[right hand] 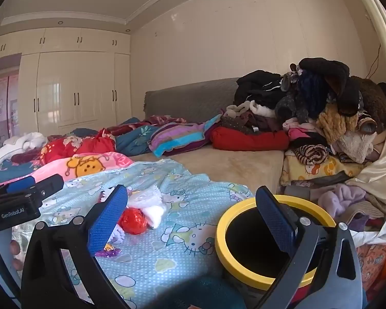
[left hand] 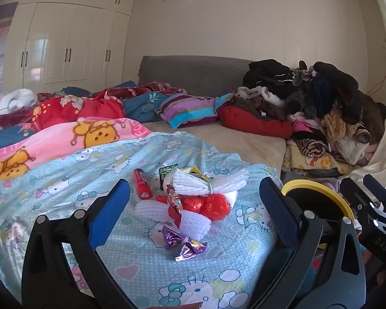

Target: Collect trash

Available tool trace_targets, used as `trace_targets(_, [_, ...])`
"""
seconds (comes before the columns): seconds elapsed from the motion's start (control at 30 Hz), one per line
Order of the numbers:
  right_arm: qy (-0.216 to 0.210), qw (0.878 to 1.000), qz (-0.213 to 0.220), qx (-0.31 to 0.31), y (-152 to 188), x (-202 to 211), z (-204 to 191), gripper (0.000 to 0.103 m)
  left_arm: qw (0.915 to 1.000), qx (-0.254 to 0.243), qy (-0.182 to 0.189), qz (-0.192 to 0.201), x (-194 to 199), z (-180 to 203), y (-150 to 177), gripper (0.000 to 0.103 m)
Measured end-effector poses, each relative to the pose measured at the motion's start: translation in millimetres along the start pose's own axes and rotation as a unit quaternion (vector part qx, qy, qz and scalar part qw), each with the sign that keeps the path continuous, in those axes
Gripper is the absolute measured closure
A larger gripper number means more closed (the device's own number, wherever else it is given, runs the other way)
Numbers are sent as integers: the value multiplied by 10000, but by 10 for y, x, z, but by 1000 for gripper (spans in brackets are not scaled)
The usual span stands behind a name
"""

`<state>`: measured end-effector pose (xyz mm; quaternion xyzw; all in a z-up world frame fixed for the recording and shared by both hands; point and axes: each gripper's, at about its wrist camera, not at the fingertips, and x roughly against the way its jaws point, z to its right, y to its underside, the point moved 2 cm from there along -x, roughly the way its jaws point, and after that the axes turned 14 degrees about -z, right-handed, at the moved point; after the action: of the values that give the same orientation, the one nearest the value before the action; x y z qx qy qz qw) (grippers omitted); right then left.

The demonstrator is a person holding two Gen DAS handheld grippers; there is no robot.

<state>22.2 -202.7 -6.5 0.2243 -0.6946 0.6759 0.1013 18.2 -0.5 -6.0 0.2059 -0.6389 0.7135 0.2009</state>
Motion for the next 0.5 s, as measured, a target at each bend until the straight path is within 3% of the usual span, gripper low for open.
trace_targets(0.5, [88,9999,48,36,-2,31,5,6,10000,46,5,-23,8,-6,6,11])
